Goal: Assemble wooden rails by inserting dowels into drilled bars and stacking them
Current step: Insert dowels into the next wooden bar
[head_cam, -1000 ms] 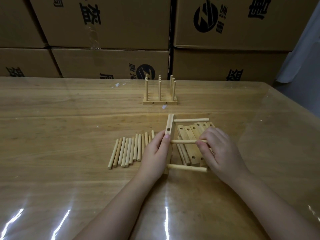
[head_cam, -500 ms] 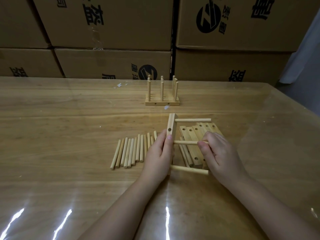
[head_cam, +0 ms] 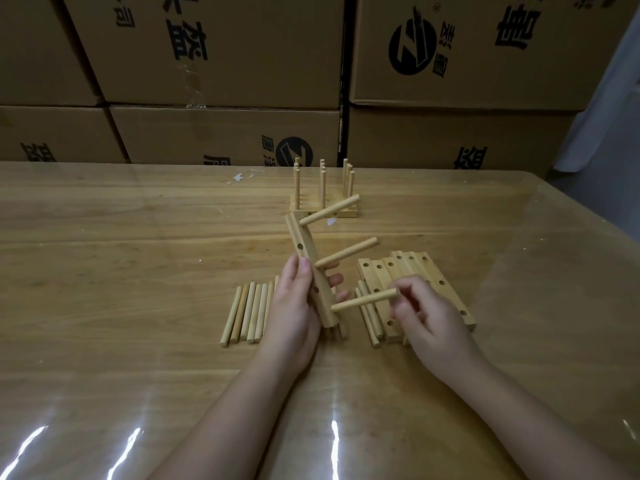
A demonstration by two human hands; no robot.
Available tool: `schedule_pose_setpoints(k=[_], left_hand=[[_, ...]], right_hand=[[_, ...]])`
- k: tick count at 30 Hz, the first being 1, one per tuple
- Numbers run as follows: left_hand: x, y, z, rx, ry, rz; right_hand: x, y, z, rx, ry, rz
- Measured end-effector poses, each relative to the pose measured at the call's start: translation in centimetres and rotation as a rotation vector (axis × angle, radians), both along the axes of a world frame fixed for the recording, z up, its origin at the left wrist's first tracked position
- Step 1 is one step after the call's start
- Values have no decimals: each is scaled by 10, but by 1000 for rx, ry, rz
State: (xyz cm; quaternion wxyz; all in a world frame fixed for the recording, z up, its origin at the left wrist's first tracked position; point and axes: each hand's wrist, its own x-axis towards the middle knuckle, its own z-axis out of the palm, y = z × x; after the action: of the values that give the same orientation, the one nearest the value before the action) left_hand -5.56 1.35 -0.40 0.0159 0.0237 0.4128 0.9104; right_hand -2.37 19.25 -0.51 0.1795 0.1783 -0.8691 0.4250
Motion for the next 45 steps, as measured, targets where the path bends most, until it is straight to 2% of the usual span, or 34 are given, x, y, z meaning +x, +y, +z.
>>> schedule_pose_setpoints(k=[3, 6, 14, 19, 23, 26, 29, 32, 38, 45], left_hand=[[2, 2, 1, 191, -72, -140], [3, 1, 2, 263, -80, -210], [1, 1, -2, 188, 26, -261], [3, 1, -4, 156, 69, -280], [3, -4, -5, 58, 31, -166], [-1, -17, -2, 68, -7, -52], [-3, -32, 4, -76, 27, 73], [-3, -40, 12, -210, 16, 82], [-9, -45, 31, -741, -7, -35], [-48, -67, 49, -1108, 83, -302]], right_hand=[[3, -4, -4, 77, -44, -2], [4, -9, -5, 102, -68, -18], [-2, -8, -2, -150, -112, -59], [-5, -6, -4, -119, -114, -81], [-9, 0, -3, -150, -125, -106], [-12, 6, -2, -198, -157, -121], [-14, 7, -3, -221, -155, -121], [-15, 8, -5, -239, -137, -133], [-21, 13, -7, -264, -116, -185], [-24, 14, -15, -131, -71, -230]])
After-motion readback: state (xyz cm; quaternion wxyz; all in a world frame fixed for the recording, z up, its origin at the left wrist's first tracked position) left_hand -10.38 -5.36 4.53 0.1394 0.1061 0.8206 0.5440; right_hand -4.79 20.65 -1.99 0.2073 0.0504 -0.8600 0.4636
